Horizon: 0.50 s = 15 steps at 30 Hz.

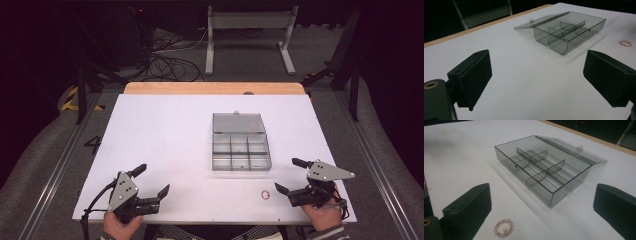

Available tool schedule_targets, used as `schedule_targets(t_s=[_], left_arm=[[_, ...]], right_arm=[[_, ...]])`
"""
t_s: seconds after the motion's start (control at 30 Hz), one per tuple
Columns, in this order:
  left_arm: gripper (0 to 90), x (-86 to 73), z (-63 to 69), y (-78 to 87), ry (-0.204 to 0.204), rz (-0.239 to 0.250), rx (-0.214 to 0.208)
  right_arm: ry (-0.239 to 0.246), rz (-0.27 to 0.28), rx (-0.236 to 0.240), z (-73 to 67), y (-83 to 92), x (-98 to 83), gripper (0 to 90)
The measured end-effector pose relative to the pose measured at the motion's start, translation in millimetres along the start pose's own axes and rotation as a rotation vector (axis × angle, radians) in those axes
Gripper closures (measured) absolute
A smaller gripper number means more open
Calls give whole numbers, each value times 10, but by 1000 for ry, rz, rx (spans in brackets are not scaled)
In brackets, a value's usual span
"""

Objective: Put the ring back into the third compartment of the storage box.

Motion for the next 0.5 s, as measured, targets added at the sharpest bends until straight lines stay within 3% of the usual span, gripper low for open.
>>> schedule_targets(t_s=[0.1, 0.27, 0.5], left_arm=[[90, 3, 4, 5, -1, 1, 1], [95, -1, -6, 14, -37, -8, 25], [94, 2, -16, 14, -25, -2, 17]], right_arm=[[2, -5, 4, -18, 6, 7, 37], [5, -8, 11, -41, 10, 15, 46], [7, -12, 16, -50, 7, 28, 59]])
Point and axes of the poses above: each handheld gripper's, and its own axes: y roughly backward along the jaws, x roughly out of its top, z roughly to its right, the point moved 9 cm from there along -y, roughly forward along the jaws, and after that the axes turned 5 degrees about -x, right-handed, at the moved point
